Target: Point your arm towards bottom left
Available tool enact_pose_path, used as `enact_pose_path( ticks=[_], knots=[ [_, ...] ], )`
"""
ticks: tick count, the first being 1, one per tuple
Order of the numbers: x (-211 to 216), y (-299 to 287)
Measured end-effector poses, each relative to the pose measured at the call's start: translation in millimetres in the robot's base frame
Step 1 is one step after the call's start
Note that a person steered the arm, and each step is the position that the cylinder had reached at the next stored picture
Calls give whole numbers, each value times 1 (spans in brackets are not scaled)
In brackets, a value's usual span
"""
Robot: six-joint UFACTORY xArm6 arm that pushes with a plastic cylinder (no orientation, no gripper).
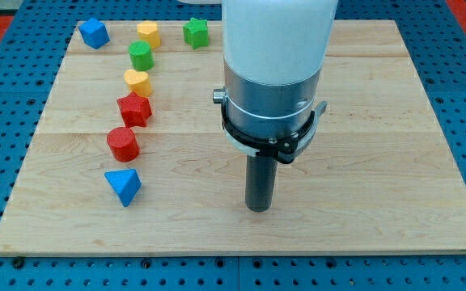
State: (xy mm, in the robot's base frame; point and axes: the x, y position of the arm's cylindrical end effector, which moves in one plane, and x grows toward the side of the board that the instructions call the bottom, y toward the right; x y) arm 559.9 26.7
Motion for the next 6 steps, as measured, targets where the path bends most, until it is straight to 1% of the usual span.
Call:
enact_pose_path(
  ticks=[1,2,3,4,5,6],
  knots=[
    [0,0],
    [20,8],
    [59,6],
    [59,-18],
    [40,-126],
    [3,-230]
  ],
)
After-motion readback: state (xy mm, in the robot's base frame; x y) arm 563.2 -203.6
